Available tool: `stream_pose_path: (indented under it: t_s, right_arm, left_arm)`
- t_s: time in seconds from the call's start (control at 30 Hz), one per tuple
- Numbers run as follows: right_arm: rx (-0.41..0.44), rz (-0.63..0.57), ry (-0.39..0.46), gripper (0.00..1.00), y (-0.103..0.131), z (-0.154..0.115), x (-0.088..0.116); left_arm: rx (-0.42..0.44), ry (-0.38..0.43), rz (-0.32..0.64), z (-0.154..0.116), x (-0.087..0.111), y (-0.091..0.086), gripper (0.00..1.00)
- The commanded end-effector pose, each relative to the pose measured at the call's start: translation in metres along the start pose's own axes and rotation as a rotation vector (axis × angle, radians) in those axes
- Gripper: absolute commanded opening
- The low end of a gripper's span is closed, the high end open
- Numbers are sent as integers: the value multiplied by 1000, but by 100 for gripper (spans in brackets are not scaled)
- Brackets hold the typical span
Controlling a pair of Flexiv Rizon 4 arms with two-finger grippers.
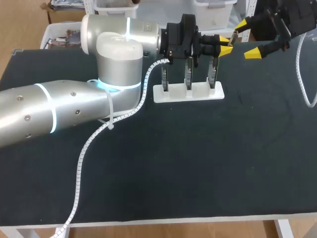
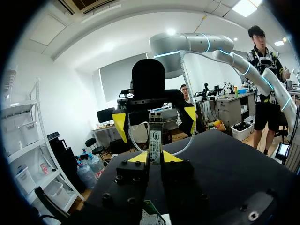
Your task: Pick up the optical module with the left hand, and insert it into the network port with the right hand.
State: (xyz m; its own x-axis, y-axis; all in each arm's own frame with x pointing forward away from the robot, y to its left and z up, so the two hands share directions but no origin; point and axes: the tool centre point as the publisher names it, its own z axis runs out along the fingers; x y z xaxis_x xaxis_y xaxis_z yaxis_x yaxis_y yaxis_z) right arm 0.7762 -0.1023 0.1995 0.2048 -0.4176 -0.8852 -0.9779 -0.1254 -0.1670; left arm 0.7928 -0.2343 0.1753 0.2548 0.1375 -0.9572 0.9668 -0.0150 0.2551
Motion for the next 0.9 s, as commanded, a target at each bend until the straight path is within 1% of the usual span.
stream_pose_path:
  t_s: [0.03, 0.17, 0.33, 0.6, 0.77, 0.9]
  right_arm:
    - [8, -23, -3, 100, 2, -1, -11]
    - [1, -49, -23, 100, -1, 2, -20]
    - [-20, -69, -53, 100, 0, 14, -27]
    - [-24, -75, -82, 100, -4, 23, -24]
    - [-9, -75, -89, 100, -10, 22, -22]
    - [-3, -91, -91, 100, -11, 18, -27]
  left_arm:
    - [3, -1, 0, 1, 1, 2, 0]
    - [3, -1, 0, 1, 1, 2, 0]
    - [3, -1, 0, 1, 1, 2, 0]
    - [3, -1, 0, 1, 1, 2, 0]
    - [3, -1, 0, 1, 1, 2, 0]
    - [3, -1, 0, 1, 1, 2, 0]
